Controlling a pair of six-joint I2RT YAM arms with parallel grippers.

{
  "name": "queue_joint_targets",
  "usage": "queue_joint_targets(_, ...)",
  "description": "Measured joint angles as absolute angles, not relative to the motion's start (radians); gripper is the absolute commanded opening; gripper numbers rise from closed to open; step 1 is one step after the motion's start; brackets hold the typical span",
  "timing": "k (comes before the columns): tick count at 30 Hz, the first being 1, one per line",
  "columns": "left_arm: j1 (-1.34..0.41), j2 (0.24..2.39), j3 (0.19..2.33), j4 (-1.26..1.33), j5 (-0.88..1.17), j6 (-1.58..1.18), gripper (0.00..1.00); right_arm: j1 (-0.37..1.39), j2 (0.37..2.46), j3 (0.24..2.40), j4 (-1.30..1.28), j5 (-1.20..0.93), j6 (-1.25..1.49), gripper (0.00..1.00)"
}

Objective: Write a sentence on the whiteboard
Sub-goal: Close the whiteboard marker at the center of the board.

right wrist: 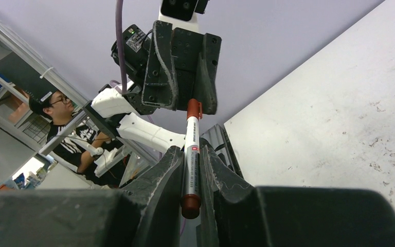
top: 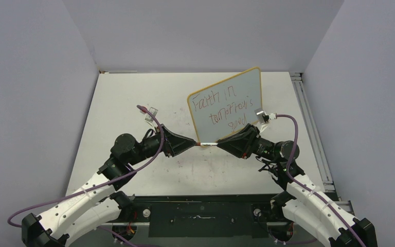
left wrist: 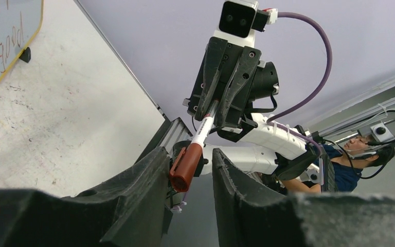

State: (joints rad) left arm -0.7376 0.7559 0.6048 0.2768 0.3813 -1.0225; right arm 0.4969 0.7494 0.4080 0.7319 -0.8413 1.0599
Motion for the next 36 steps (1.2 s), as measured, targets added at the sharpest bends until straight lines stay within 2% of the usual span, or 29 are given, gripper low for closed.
queue_joint_targets(5,-0.736,0.758,0.594,0.296,0.390,-1.046,0.00,0.497,0.742,0.408,0.731,-0.839,1.058,0.05)
queue_joint_targets(24,-0.738,0.789,0.558,0.483,0.422,-1.077,0.00,0.519,0.746,0.408,0.784,-0.802,1.056,0.05)
queue_joint_targets(36,-0.776,0.799,0.557,0.575,0.339,-1.044,0.00,0.574,0.771,0.408,0.873,-0.727,1.035,0.05)
